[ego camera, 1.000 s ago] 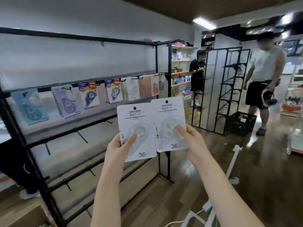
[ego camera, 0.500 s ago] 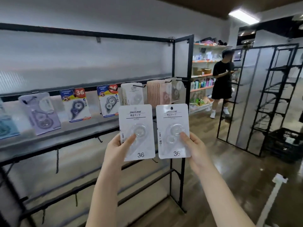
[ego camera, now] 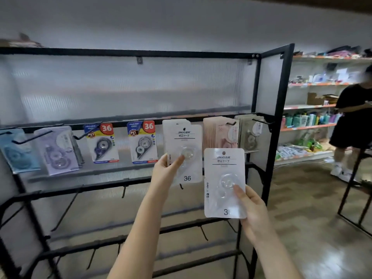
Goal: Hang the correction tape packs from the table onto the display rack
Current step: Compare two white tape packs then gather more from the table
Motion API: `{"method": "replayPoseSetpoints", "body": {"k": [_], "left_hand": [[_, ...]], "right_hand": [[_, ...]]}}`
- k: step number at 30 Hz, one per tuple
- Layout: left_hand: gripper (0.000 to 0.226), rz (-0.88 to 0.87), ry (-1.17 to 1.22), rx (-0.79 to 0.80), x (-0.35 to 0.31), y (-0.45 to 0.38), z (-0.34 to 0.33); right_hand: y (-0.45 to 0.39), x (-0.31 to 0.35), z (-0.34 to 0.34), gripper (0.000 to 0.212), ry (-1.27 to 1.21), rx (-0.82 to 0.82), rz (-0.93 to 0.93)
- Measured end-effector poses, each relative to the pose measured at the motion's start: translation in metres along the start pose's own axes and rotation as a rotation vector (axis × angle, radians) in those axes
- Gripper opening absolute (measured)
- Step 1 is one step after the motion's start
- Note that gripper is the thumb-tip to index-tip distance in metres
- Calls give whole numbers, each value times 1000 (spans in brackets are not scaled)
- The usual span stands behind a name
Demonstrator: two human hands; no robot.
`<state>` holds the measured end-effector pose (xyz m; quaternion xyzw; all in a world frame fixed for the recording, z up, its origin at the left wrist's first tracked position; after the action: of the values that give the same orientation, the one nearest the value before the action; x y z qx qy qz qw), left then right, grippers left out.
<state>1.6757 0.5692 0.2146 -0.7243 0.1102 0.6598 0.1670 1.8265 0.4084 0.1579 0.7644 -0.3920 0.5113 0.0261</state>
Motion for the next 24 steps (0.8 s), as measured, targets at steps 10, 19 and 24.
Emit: {"method": "replayPoseSetpoints", "body": {"k": [10,19,24], "left_hand": [[14,21,68,-109,28,-39,-14],[23,94,-39,-123,44,-106,-11],[10,131,-107,-170,48,-128,-1]], "right_hand": [[-47,-17,8,58,-84,95,-6],[-73,-40,-13,55,-98,179,-46],[-82,-43,-42,42,-78,281,-80]]}}
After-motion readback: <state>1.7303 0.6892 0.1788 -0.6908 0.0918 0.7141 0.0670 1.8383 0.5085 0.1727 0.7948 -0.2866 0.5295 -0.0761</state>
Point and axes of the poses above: each hand's wrist, its own y-axis away from the middle knuckle, its own z-axis out of the back of the hand, x = y × z, the point moved 4 cm from there along -y, towards the middle knuckle, and after that the axes turned 12 degrees about z, right-handed, at the moved point
